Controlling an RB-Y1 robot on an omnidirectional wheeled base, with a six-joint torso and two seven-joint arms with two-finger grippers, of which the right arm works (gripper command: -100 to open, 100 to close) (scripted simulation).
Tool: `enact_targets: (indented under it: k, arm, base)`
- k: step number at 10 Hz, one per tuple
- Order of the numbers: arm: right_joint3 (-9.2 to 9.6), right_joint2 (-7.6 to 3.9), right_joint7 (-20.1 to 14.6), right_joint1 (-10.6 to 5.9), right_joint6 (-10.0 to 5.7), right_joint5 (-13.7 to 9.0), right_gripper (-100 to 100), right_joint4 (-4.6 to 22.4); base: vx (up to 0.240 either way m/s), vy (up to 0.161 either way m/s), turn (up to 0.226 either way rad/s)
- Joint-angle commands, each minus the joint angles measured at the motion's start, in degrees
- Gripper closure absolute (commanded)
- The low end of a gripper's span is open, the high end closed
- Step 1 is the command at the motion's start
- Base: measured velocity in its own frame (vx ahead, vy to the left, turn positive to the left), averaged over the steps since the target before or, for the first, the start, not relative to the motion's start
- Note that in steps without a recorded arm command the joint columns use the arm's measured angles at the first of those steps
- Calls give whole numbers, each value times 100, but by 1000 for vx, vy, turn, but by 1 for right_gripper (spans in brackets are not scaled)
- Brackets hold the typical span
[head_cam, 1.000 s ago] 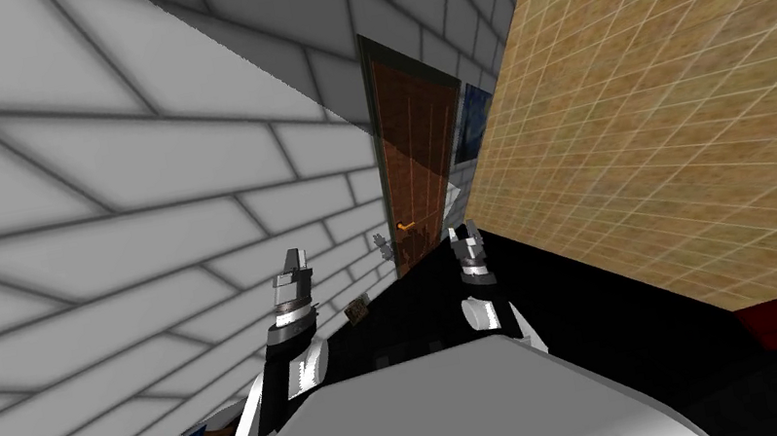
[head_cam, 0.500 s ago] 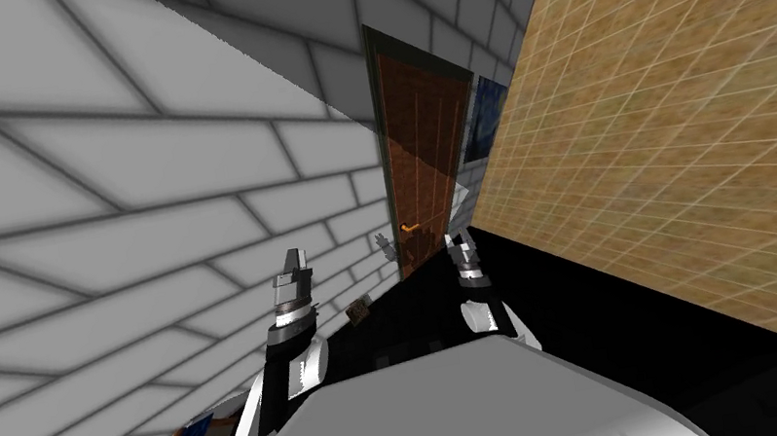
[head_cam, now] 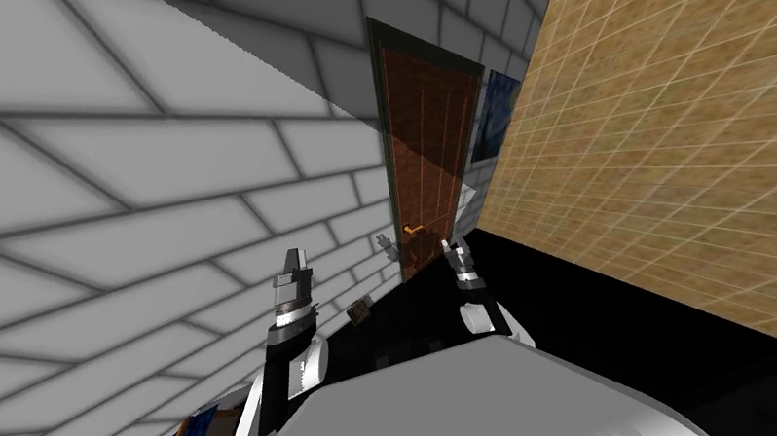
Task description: Pull the door open
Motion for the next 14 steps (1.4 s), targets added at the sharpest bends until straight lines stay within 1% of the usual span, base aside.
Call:
enact_targets:
  k: [1, 2, 3, 4, 5, 6, 7, 8, 9, 10, 11, 12, 13, 14]
  arm:
    - [7, -109, -71, -137, -73, -10, -100, 286]
    - [7, -109, -71, -137, -73, -10, -100, 417]
    - [24, -175, -113, -205, -131, -12, -100, 615]
    - [24, -175, -113, -205, -131, -12, -100, 683]
    - [41, -242, -156, -274, -190, -14, -100, 917]
    - [41, -242, -156, -274, -190, -14, -100, 955]
    - [59, -308, -199, -343, -250, -16, -100, 1160]
    - [59, -308, -199, -343, -250, -16, -100, 1229]
    - [76, -375, -243, -413, -310, -18, -100, 1466]
    - [93, -440, -286, -483, -370, -20, -100, 1639]
    - [93, -440, -286, -483, -370, -20, -100, 1778]
    - [110, -505, -329, -553, -430, -22, -100, 1959]
    - [110, -505, -329, -553, -430, -22, -100, 2053]
    - [128, -570, -372, -622, -490, -24, -100, 2249]
  base:
    - [67, -40, 184]
    - [57, -40, 70]
    - [63, -44, 83]
    - [46, -41, 57]
    - [43, -38, 118]
    - [33, -35, 67]
    - [42, -33, 129]
    - [35, -28, 50]
    - [45, -39, 98]
    - [72, -69, 193]
    - [56, -53, 64]
    - [49, -43, 86]
    - [38, -38, 63]
    - [41, -44, 122]
